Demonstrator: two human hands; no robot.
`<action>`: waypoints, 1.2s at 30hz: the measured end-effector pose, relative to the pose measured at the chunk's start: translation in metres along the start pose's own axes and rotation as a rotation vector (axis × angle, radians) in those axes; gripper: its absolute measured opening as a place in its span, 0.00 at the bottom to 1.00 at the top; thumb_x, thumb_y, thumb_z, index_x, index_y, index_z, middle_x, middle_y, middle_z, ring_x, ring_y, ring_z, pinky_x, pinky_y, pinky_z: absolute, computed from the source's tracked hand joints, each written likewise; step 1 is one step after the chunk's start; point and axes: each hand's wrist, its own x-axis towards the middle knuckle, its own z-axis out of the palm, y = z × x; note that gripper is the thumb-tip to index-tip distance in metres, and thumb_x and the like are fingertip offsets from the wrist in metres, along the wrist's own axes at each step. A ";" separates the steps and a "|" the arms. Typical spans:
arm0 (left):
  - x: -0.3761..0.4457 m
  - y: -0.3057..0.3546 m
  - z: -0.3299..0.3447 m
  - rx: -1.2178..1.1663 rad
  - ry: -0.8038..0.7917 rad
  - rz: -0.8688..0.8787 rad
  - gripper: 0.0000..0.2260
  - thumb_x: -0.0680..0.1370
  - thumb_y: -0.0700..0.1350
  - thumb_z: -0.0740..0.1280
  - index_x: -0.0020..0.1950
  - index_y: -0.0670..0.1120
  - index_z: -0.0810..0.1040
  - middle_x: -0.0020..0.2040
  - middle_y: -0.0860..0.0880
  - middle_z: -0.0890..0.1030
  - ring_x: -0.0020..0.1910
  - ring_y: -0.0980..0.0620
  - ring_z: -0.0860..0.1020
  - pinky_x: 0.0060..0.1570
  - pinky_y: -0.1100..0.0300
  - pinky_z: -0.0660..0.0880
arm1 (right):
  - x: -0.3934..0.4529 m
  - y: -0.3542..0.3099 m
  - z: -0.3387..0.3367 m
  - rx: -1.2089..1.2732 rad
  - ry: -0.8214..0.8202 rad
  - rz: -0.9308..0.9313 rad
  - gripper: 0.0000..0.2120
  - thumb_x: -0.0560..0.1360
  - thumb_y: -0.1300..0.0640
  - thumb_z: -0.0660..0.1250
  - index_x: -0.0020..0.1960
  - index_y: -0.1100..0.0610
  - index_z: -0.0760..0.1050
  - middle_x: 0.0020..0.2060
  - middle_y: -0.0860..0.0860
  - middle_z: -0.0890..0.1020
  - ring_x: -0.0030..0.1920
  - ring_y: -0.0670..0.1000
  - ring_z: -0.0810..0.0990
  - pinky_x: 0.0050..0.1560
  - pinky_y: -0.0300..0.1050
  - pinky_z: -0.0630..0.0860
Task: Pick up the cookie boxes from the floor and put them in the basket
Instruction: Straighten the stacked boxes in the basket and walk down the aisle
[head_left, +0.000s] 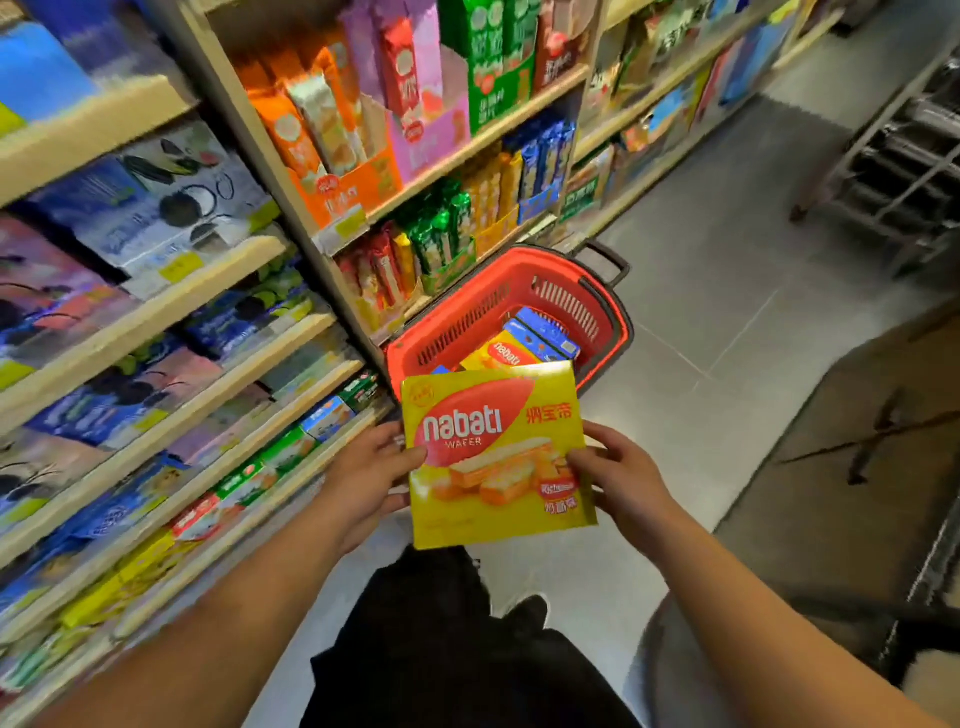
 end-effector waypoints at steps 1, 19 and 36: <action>0.007 0.004 0.005 -0.013 0.011 0.006 0.14 0.77 0.42 0.68 0.62 0.50 0.77 0.55 0.49 0.83 0.51 0.47 0.83 0.49 0.47 0.80 | 0.013 -0.009 -0.002 -0.018 -0.019 0.009 0.16 0.76 0.60 0.68 0.63 0.50 0.76 0.48 0.56 0.85 0.47 0.56 0.85 0.43 0.50 0.79; 0.230 0.048 0.051 -0.064 0.288 -0.301 0.09 0.79 0.42 0.66 0.54 0.55 0.78 0.53 0.52 0.83 0.49 0.50 0.83 0.45 0.49 0.80 | 0.280 -0.093 -0.031 -0.343 -0.086 0.180 0.17 0.71 0.61 0.72 0.60 0.55 0.80 0.44 0.54 0.84 0.41 0.50 0.84 0.41 0.44 0.77; 0.552 -0.127 0.069 -0.034 0.573 -0.483 0.09 0.73 0.46 0.66 0.53 0.51 0.78 0.52 0.46 0.83 0.44 0.46 0.82 0.35 0.55 0.79 | 0.628 0.054 -0.032 -0.884 -0.204 0.179 0.32 0.55 0.42 0.72 0.57 0.51 0.81 0.50 0.53 0.84 0.53 0.54 0.83 0.55 0.50 0.78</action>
